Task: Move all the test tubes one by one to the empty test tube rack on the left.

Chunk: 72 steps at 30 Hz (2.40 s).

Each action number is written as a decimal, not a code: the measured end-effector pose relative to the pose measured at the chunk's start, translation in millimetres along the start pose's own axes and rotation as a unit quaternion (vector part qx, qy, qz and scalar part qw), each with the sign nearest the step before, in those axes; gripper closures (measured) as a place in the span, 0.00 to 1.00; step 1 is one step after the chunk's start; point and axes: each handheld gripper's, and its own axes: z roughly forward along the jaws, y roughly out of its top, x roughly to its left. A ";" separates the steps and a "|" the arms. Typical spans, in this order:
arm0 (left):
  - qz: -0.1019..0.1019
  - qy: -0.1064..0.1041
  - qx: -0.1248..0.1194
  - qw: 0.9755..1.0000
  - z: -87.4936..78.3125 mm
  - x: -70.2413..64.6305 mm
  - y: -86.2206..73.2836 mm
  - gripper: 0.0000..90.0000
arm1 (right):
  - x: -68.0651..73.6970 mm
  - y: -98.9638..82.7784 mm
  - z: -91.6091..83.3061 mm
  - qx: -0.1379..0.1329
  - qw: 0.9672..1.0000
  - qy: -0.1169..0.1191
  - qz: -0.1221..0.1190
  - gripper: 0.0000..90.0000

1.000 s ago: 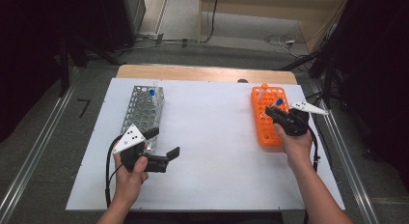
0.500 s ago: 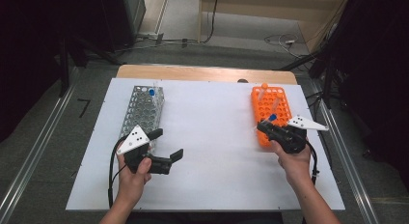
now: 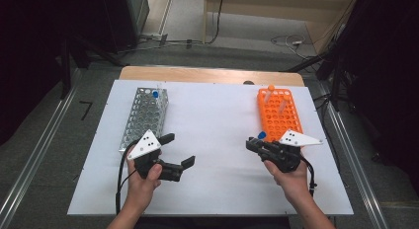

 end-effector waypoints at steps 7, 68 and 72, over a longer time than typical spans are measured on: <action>0.003 -0.015 0.001 1.000 4.4 -5.7 1.3 0.00 | 15.4 -1.9 9.5 0.013 1.000 0.025 -0.010 0.83; 0.041 -0.078 0.000 0.996 25.7 -25.4 15.5 0.85 | 59.6 -2.3 29.9 0.049 0.993 0.092 -0.061 0.25; 0.037 -0.065 -0.004 0.997 21.8 -16.7 19.2 0.85 | 48.3 -0.9 19.8 0.043 0.994 0.080 -0.057 0.05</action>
